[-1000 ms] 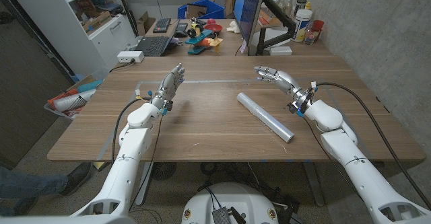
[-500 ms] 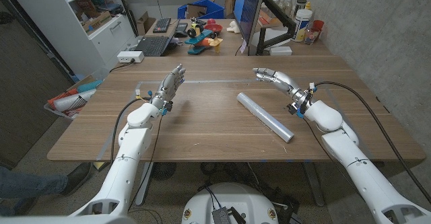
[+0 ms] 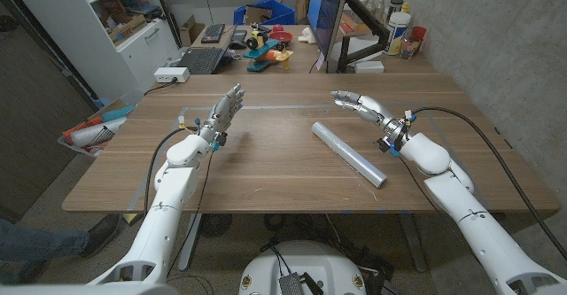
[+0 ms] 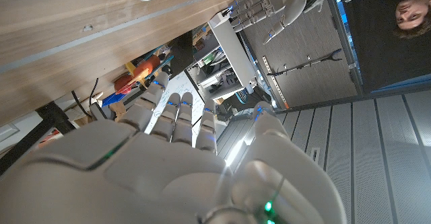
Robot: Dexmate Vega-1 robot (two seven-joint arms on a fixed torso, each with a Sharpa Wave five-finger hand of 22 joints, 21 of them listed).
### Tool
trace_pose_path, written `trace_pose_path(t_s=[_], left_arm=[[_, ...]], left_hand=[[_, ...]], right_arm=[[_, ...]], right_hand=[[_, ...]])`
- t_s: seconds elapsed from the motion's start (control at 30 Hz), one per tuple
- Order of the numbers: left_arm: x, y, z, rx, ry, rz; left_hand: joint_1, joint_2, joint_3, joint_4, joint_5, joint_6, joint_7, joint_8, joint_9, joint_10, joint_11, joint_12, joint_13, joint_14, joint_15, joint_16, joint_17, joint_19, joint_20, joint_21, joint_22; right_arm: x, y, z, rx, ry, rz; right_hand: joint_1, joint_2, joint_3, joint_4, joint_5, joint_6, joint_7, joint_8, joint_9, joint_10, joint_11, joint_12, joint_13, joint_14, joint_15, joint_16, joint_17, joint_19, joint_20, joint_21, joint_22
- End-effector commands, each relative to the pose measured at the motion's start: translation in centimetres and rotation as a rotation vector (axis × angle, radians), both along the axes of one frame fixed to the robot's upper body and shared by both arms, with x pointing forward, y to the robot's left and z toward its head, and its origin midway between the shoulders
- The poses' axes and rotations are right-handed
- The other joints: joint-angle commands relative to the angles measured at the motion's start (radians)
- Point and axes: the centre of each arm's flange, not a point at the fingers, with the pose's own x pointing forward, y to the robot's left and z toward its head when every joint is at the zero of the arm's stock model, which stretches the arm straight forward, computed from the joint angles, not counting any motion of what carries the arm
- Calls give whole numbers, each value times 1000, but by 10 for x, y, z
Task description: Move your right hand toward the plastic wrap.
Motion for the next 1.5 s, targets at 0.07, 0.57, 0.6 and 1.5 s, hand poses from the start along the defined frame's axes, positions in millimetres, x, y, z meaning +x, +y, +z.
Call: trace_pose_path(t_s=[0.07,0.57,0.6,1.5], left_arm=[[1,1,1,8,2,-2],[2,1,2,8,0,-4],[2,1,2,8,0,-6],[-1,1,4,9,-4,-6]], left_hand=[[-1,8,1,-9,-2,1,0,4,2,-2,1,5,1,-7,1,5,5,-2,12,-3,3],[-2,10,1,-11,-2,1,-1,4,2,0,-1,6,0,-7,-1,5,4,1,18,-9,3],[-2,10,1,-11,-2,2,-1,4,2,-1,-2,6,0,-6,-1,5,4,1,18,-9,3],[-3,13,0,-15,-3,1,-3,4,2,1,-3,7,0,-5,-2,5,4,2,22,-20,4]], right_arm=[[2,9,0,-61,-28,-34],[-3,12,1,-132,-75,-92],[-3,12,1,-135,-77,-94],[-8,17,-4,-214,-139,-152]], right_hand=[[1,-7,2,3,6,-2,-1,-2,3,-6,-2,-6,1,-4,3,-4,-2,1,4,-8,1],[1,-9,3,4,8,-4,-10,-2,3,-12,-13,-8,0,-1,9,-2,-9,1,11,-14,1],[1,-10,3,4,8,-4,-10,-3,3,-11,-13,-8,0,2,11,-1,-9,1,12,-14,1],[0,-13,5,6,11,-12,-18,-4,2,-15,-17,-8,-1,0,19,-2,-20,-3,21,-23,2]])
